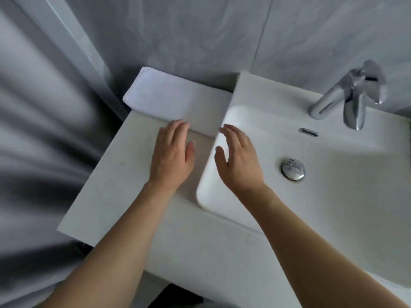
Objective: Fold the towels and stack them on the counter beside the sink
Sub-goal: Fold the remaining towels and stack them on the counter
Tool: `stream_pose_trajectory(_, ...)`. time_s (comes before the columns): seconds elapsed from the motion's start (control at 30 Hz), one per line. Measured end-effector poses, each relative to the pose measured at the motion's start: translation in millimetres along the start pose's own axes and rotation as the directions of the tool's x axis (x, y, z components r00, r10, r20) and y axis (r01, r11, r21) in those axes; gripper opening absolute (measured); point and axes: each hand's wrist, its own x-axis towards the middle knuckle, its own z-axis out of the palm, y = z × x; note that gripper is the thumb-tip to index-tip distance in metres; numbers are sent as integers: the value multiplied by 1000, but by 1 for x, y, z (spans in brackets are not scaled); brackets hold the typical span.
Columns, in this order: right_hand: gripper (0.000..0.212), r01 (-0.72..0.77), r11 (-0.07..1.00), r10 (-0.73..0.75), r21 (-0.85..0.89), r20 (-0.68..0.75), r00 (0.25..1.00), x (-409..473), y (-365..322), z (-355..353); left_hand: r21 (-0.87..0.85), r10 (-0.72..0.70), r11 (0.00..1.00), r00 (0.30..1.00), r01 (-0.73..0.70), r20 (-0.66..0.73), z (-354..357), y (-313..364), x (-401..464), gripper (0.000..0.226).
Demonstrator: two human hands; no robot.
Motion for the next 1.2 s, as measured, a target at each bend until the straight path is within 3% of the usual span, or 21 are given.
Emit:
stream_pose_trajectory(0.17, 47, -41, 986, 81, -161, 250, 965, 61, -31, 48, 35, -145, 989, 988, 143, 49, -13, -87, 26, 37)
stream_pose_trajectory(0.3, 54, -117, 923, 293, -367, 474, 830, 106, -27, 80, 43, -275, 961, 945, 272, 178, -3, -133, 59, 45)
stream_pose_trajectory(0.37, 50, -122, 885, 372, -449, 525, 765, 123, -17, 95, 7, -390, 917, 893, 398, 224, 8, -147, 80, 49)
stream_pose_trajectory(0.43, 46, -95, 838, 430, -537, 544, 721, 136, -5, 107, 44, -430, 900, 866, 434, 254, 22, -161, 98, 51)
stream_pose_trajectory(0.5, 46, -14, 787, 448, -616, 557, 699, 146, 8, 117, 140, -347, 936, 910, 322, 227, 35, -174, 114, 53)
stream_pose_trajectory(0.57, 50, 76, 749, 434, -658, 575, 694, 154, 18, 127, 281, -182, 955, 937, 95, 299, 48, -188, 128, 59)
stream_pose_trajectory(0.7, 50, 174, 719, 382, -673, 592, 710, 171, 31, 142, 245, 5, 959, 876, -140, 483, 66, -199, 150, 56)
stream_pose_trajectory(0.9, 36, 180, 746, 357, -641, 613, 705, 196, 37, 136, 173, 283, 921, 904, -349, 320, 66, -221, 158, 31)
stream_pose_trajectory(1.03, 38, 167, 798, 327, -579, 648, 688, 200, 39, 132, 275, 253, 897, 912, -346, 323, 65, -210, 170, 32)
stream_pose_trajectory(1.13, 58, 158, 805, 319, -571, 642, 697, 195, 39, 133, 182, 104, 972, 968, -147, 227, 71, -196, 181, 30)
stream_pose_trajectory(1.2, 51, 121, 809, 319, -575, 603, 731, 198, 43, 133, 120, 11, 992, 974, -39, 226, 74, -192, 188, 28)
